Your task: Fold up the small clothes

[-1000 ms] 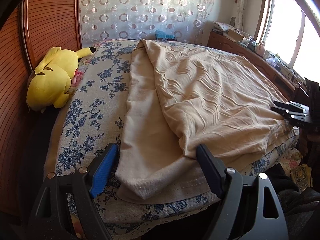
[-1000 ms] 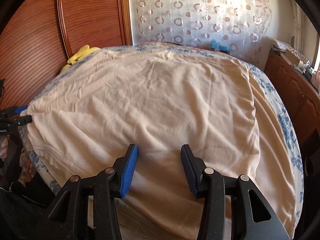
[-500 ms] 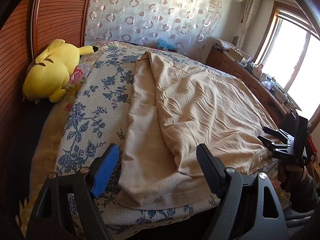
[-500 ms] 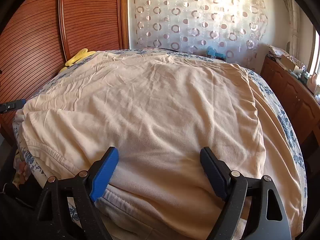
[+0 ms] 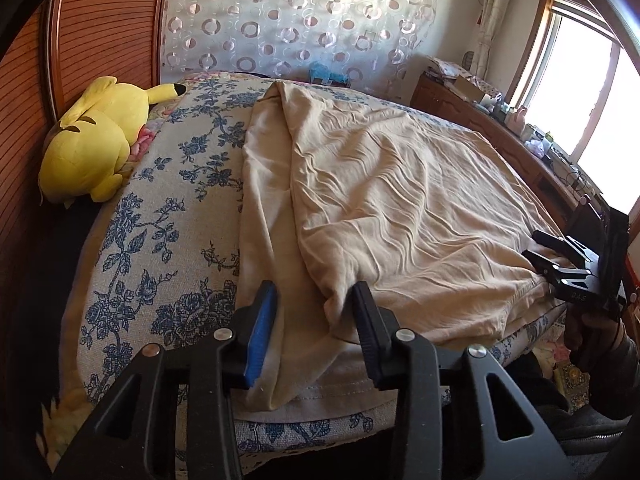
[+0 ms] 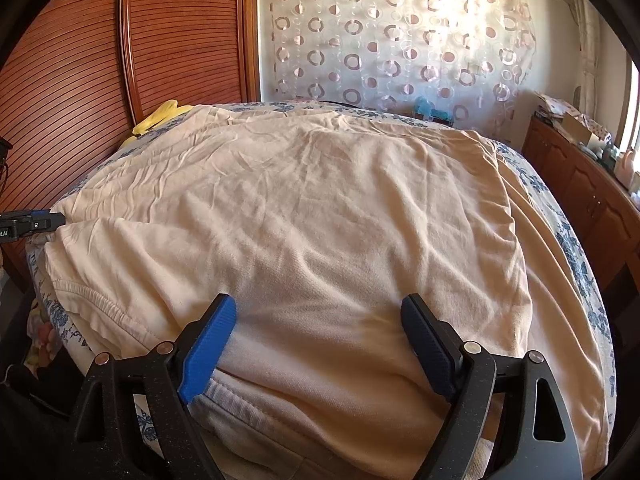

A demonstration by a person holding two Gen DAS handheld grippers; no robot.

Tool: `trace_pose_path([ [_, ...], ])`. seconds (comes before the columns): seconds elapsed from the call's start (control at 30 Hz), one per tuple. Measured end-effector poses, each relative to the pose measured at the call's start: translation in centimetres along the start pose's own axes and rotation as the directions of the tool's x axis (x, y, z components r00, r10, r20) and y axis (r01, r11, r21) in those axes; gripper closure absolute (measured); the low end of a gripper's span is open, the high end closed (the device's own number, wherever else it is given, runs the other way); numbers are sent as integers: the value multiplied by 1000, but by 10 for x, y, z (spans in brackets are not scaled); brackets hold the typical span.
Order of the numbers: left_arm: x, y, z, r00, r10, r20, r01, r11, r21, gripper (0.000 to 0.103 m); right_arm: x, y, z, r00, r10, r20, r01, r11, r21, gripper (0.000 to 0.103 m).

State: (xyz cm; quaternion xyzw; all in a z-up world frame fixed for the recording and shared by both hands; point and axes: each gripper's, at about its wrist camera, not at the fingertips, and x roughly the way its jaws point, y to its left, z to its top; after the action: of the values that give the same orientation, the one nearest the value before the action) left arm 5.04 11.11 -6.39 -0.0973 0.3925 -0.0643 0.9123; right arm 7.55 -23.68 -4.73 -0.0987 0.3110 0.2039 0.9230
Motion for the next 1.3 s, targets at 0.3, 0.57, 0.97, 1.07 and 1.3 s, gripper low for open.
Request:
trace_pose_path([
  [0.3,2,1,2,998,58,3,-58,998,17,55,-1,0,-2,1000,3,7,-3,1000,-3,17],
  [0.57,5,-1,4,995,101,21,-102,994,34,52,-1,0,-2,1000,3,7,-3,1000,-2,17],
  [0.97,8,5,4,990,133,37,-134,991,13,48,-2,0,-2,1000,3,7,-3,1000,-3,17],
  [1.07,8,1,5,997,79,25,-80,996,30,87,-2,1,-2,1000,3,8,-3,1000,-4,17],
  [1.3,-4,-24,14,997,-59,60,55,997,60,93,-3,-1,-1,1000,14,10,-14,1000,-10,17],
])
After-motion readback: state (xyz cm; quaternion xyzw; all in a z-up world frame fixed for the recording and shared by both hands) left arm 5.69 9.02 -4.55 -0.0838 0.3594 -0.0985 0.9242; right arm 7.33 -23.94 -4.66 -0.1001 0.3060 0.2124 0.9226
